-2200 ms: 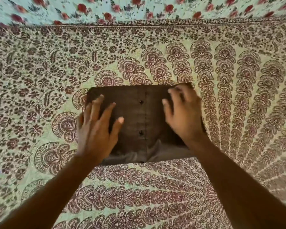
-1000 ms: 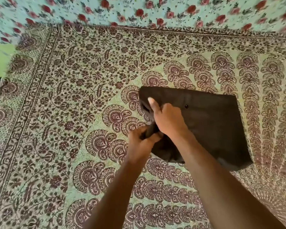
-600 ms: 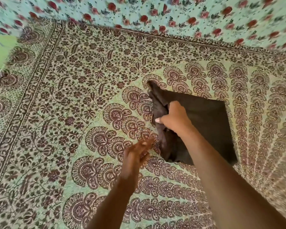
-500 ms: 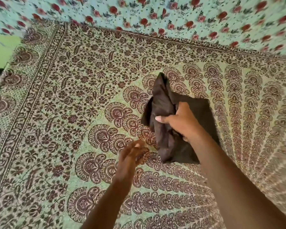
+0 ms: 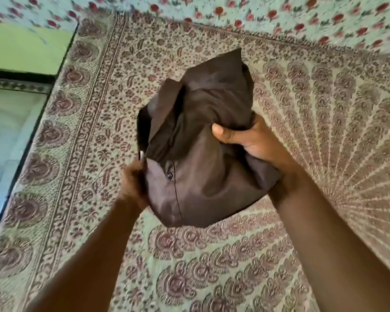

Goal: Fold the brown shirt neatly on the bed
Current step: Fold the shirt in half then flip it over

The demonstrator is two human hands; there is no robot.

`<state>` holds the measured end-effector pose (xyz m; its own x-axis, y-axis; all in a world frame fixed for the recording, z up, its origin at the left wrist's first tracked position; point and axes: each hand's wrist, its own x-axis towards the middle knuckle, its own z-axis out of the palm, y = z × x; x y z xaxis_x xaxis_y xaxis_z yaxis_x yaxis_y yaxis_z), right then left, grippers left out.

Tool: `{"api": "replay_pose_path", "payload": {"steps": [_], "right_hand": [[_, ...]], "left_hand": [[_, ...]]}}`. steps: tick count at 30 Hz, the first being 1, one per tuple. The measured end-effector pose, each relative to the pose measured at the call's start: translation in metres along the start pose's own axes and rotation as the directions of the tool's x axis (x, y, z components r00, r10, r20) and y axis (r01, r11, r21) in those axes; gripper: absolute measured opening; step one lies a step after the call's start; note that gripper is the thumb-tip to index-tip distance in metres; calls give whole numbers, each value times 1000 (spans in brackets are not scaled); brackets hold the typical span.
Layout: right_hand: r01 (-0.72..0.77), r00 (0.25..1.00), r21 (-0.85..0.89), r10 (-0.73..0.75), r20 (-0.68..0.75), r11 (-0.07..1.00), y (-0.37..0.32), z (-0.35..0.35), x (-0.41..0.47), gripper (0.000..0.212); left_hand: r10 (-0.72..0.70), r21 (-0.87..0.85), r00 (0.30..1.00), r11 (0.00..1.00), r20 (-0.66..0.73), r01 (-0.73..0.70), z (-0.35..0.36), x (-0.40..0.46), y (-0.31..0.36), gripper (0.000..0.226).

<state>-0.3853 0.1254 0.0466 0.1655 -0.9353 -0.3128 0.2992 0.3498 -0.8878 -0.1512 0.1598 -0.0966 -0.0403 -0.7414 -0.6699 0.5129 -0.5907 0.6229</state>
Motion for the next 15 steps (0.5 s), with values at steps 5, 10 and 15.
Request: {"api": "replay_pose_path", "payload": {"steps": [5,10,15], "right_hand": [[-46,998,15,46,-40,999,33,16,-34,19],[-102,992,-16,101,-74,995,70,40,-77,17],[-149,981,-58,140,-135,987,125,69,-125,16]], "left_hand": [[-47,-115,987,991,152,65,-55,-69,10,62],[-76,79,996,994,53,71,-123,-123,13,30],[45,269,998,963,-46,-31,-185,-177,23,22]]}}
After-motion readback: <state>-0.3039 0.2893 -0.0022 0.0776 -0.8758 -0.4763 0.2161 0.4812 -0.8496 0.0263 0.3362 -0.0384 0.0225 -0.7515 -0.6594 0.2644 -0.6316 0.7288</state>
